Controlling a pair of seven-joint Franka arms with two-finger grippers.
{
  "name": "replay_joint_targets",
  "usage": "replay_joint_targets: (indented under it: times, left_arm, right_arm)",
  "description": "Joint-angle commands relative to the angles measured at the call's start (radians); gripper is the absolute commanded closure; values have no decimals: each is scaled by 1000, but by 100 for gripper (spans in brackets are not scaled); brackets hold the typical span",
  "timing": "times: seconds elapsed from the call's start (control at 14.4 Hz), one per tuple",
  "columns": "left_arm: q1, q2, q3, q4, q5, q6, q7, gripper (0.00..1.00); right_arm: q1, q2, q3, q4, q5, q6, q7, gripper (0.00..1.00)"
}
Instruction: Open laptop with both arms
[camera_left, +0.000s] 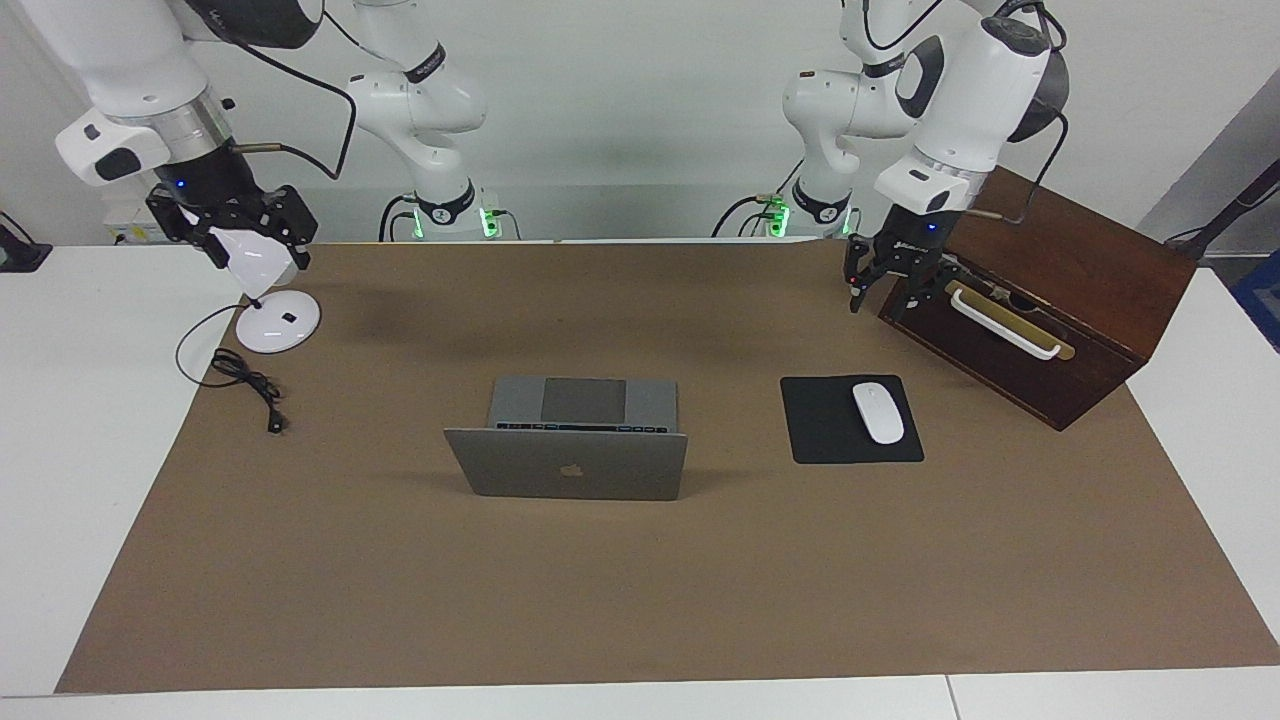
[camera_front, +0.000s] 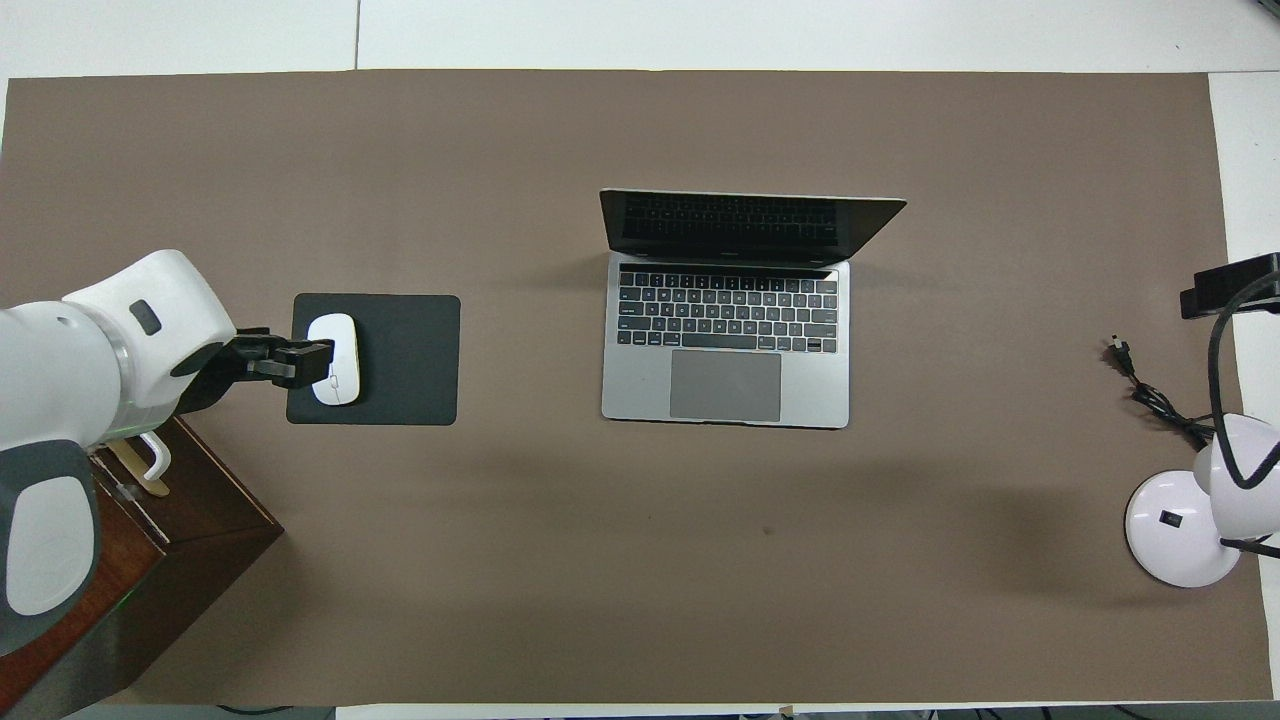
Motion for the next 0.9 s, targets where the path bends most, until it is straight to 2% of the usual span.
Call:
replay_joint_targets:
  times: [0.0, 0.28, 0.55, 0.69, 0.83]
  left_arm:
    - [48, -4, -9, 17, 23, -49, 3, 0]
    - [102, -3, -9, 41, 21, -74, 3, 0]
    - [159, 13, -9, 111, 21, -112, -2, 0]
    - [196, 66, -9, 232, 23, -231, -5, 0]
    - [202, 129, -9, 373, 42, -357, -5, 0]
  right_arm:
    - [-8, -27, 6, -27, 17, -3, 19, 0]
    - [-8, -30, 6, -28, 17, -5, 19, 0]
    - [-2, -28, 18, -25, 23, 1, 57, 0]
    - [1, -25, 27, -24, 92, 8, 119, 0]
    - [7, -25, 30, -24, 99, 9, 162, 0]
